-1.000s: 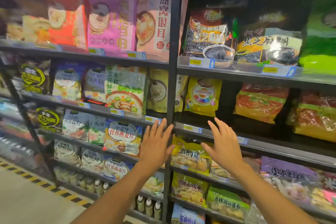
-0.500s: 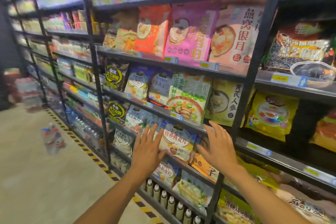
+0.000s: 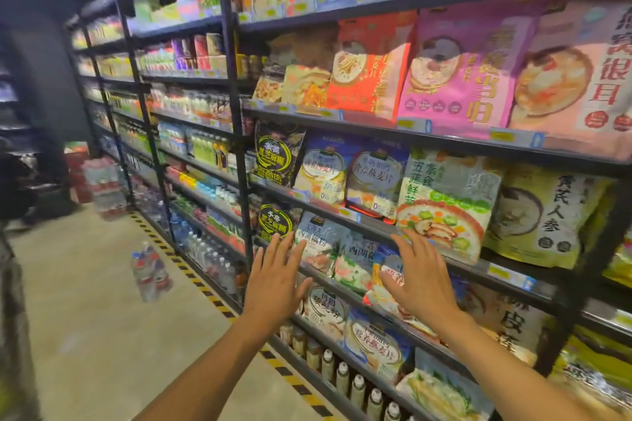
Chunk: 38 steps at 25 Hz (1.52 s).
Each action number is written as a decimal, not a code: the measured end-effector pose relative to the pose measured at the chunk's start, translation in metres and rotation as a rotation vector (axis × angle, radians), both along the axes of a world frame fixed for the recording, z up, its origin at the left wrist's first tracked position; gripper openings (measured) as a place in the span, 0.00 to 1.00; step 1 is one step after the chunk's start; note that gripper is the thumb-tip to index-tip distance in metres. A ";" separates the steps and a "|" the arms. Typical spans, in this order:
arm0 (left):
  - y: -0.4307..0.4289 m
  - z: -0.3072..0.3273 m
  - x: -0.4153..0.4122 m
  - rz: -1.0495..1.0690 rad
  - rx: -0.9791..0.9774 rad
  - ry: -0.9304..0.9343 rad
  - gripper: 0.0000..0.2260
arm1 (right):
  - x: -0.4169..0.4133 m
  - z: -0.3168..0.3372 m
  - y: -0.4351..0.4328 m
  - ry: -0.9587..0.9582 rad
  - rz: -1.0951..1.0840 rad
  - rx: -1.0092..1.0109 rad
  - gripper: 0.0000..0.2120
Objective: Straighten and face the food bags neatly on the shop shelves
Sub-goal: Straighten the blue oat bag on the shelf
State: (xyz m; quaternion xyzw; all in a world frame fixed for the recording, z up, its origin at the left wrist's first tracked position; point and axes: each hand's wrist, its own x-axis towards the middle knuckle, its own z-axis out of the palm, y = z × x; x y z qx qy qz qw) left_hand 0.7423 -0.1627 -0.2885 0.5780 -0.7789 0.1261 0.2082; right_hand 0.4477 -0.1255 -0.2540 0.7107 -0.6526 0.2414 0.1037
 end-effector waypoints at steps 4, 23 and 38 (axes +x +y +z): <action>-0.038 0.003 0.037 0.003 0.011 0.012 0.34 | 0.036 0.002 -0.043 -0.001 0.009 -0.015 0.38; -0.323 0.018 0.065 -0.027 0.042 0.175 0.34 | 0.074 0.007 -0.331 -0.070 -0.009 -0.045 0.34; -0.555 0.026 0.006 -0.410 0.245 0.481 0.32 | 0.076 -0.002 -0.462 -0.158 -0.302 0.082 0.47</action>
